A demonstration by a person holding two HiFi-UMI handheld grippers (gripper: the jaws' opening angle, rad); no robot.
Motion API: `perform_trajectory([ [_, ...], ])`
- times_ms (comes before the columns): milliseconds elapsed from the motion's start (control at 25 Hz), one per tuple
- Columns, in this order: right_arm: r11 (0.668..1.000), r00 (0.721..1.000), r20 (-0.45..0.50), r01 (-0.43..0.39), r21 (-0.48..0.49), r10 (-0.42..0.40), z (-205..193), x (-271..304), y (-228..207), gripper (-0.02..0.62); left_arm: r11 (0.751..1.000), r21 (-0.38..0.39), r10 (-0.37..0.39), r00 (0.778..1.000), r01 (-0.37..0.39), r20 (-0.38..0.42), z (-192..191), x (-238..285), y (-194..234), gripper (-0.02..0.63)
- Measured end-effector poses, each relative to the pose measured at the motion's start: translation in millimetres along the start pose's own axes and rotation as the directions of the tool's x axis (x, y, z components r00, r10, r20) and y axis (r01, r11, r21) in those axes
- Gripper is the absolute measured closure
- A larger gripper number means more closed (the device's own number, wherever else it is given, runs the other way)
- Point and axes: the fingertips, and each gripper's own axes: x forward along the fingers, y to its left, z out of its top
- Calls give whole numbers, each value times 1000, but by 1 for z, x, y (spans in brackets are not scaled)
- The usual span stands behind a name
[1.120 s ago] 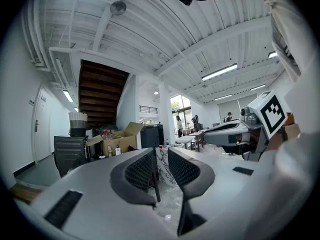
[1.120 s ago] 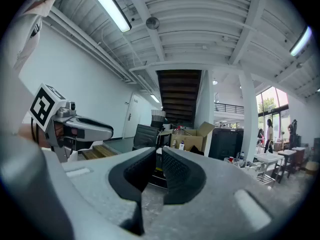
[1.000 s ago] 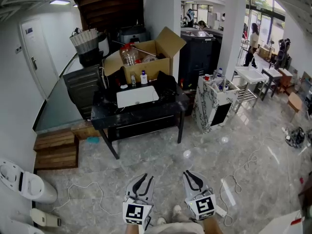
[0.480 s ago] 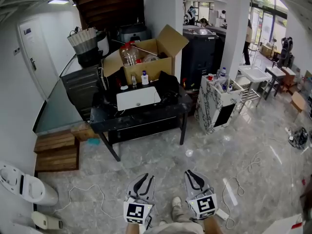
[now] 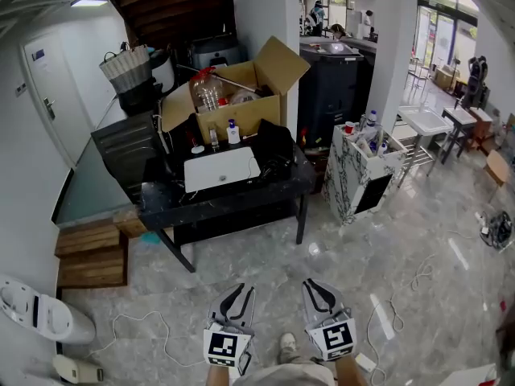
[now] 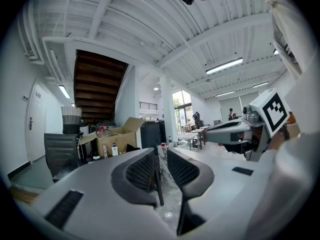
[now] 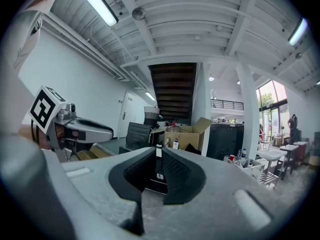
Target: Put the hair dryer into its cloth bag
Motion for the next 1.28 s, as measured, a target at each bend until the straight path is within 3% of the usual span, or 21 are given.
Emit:
perform_trajectory([
  [680, 996, 995, 48, -84, -16, 85, -2, 90, -112, 575, 998, 30, 50, 998, -49, -42, 15, 138, 12, 531],
  [840, 996, 995, 43, -92, -8, 92, -8, 101, -126, 575, 996, 70, 47, 999, -47, 4, 22, 155, 13, 531],
  [1040, 995, 996, 18, -85, 45, 84, -13, 111, -131, 575, 997, 36, 63, 996, -61, -57, 10, 164, 18, 531],
  [1280, 996, 995, 54, -83, -14, 83, -12, 128, -142, 575, 998, 54, 43, 999, -43, -4, 19, 186, 27, 531],
])
